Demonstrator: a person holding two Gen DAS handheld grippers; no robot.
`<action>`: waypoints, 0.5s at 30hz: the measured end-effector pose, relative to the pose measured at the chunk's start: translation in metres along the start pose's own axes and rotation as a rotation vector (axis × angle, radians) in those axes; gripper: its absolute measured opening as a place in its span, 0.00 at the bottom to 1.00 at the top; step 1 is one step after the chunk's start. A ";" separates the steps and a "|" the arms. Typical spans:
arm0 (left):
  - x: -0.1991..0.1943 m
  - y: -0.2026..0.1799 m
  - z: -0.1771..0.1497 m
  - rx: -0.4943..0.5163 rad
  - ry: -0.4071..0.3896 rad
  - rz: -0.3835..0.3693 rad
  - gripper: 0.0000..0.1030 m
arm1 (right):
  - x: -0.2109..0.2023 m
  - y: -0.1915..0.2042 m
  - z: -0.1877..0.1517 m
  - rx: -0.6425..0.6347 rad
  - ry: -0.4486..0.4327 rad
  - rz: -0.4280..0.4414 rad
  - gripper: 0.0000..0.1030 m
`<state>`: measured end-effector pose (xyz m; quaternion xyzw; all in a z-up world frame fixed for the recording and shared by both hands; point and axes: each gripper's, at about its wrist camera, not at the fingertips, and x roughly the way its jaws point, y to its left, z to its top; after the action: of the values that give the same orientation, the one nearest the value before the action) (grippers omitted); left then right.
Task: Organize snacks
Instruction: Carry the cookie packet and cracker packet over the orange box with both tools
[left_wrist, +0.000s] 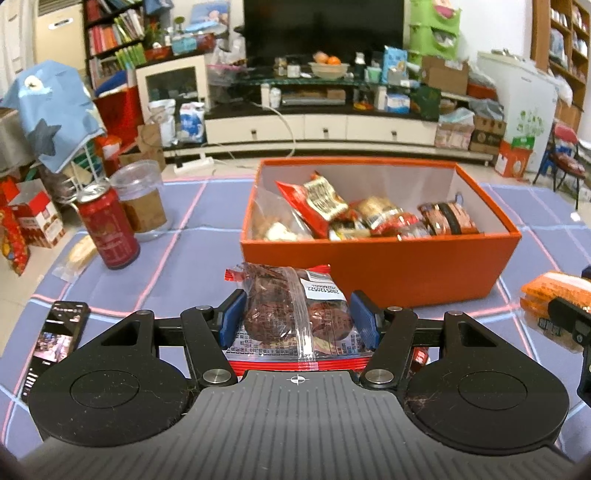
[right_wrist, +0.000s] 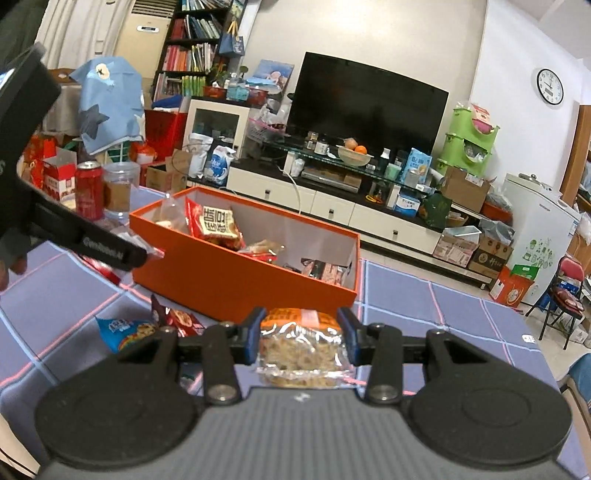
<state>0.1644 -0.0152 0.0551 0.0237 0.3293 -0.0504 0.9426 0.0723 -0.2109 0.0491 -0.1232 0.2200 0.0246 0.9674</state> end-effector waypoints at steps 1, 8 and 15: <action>-0.002 0.003 0.001 -0.009 -0.006 0.006 0.28 | 0.000 0.000 0.000 0.001 -0.003 -0.002 0.43; -0.014 0.027 0.005 -0.056 -0.030 0.025 0.28 | 0.000 -0.002 0.002 0.015 -0.011 -0.012 0.43; -0.024 0.029 0.010 -0.061 -0.059 0.016 0.28 | -0.003 -0.003 0.006 0.029 -0.024 -0.011 0.43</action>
<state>0.1556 0.0152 0.0783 -0.0038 0.3026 -0.0334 0.9525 0.0722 -0.2128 0.0564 -0.1099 0.2081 0.0175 0.9718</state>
